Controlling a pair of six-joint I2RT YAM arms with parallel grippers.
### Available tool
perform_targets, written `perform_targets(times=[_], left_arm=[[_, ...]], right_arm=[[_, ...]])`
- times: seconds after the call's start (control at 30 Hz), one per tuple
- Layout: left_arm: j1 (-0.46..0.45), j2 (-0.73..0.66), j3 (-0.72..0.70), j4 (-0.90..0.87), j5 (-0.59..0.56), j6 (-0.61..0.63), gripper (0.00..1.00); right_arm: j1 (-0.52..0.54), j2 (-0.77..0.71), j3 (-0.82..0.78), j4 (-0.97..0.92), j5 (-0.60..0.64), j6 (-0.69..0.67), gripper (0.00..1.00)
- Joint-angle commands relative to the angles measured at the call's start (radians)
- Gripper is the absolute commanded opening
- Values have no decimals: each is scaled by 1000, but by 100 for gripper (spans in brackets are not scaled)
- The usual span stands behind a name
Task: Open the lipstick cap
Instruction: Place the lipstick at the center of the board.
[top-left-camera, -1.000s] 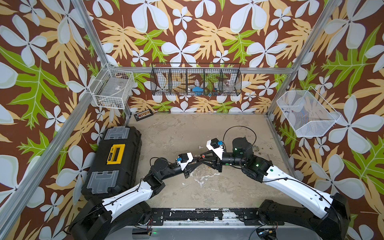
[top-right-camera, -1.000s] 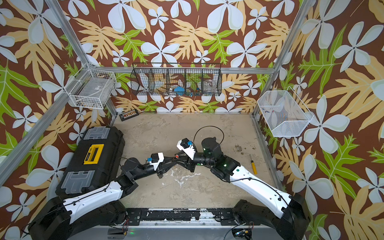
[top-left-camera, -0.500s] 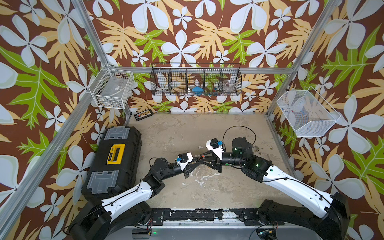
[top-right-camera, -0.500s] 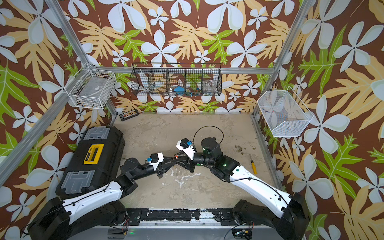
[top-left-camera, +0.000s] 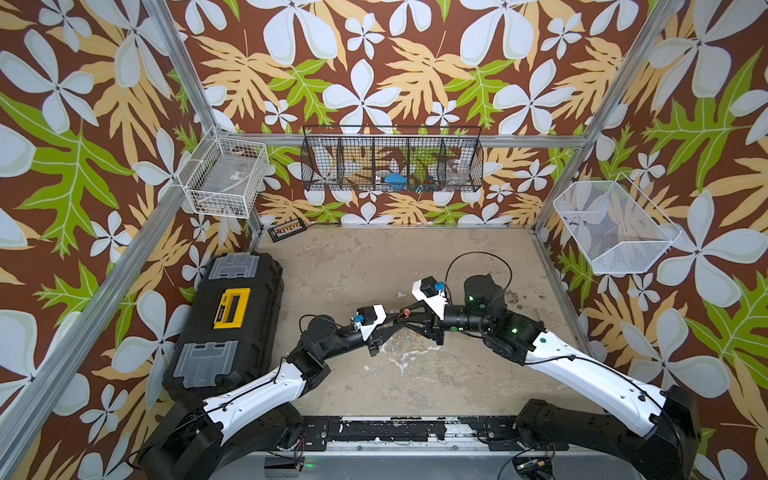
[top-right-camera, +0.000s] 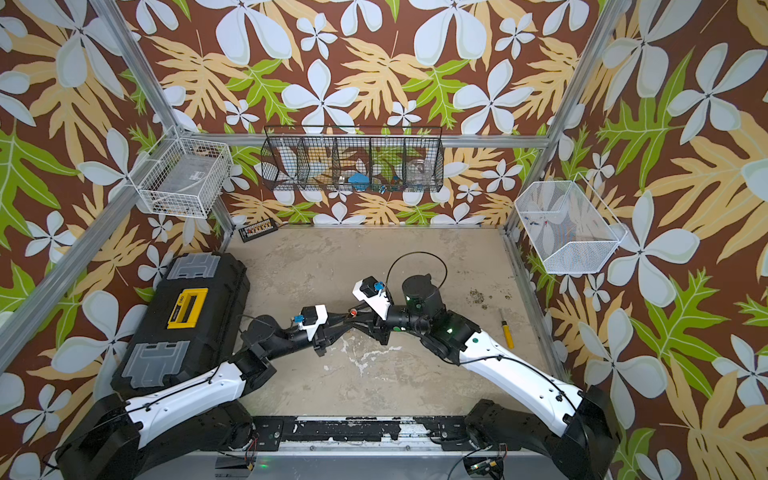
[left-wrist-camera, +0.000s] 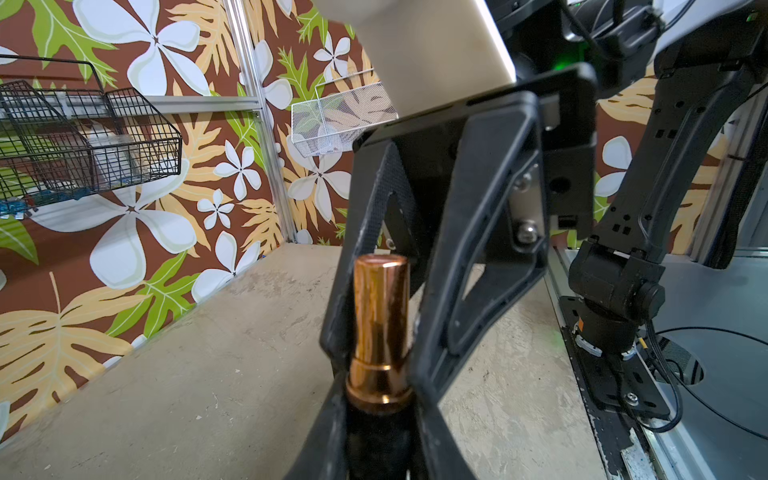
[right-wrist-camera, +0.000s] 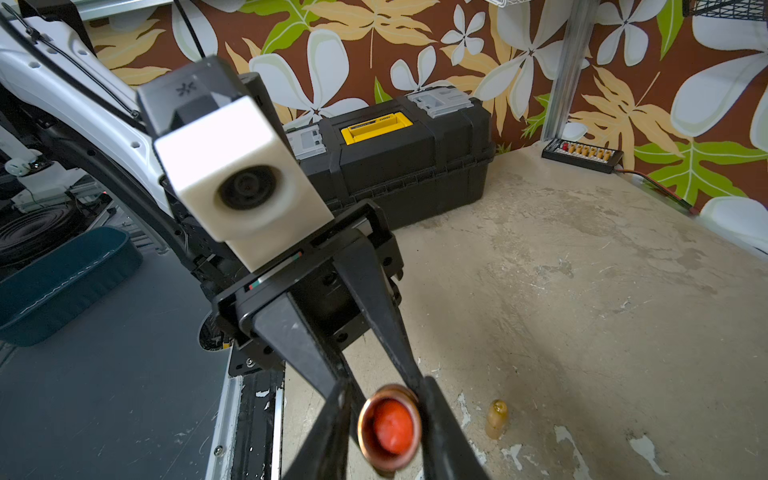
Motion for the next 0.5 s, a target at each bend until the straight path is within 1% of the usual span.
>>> perform_targets(times=[0.0, 0.43, 0.47], left_arm=[[0, -5, 7, 18, 7, 3, 11], [0, -14, 6, 10, 0, 8, 11], [0, -15, 5, 8, -1, 8, 11]], right_arm=[[3, 0, 11, 11, -3, 4, 29], [18, 1, 28, -3, 15, -8, 24], [18, -2, 26, -2, 19, -8, 23]])
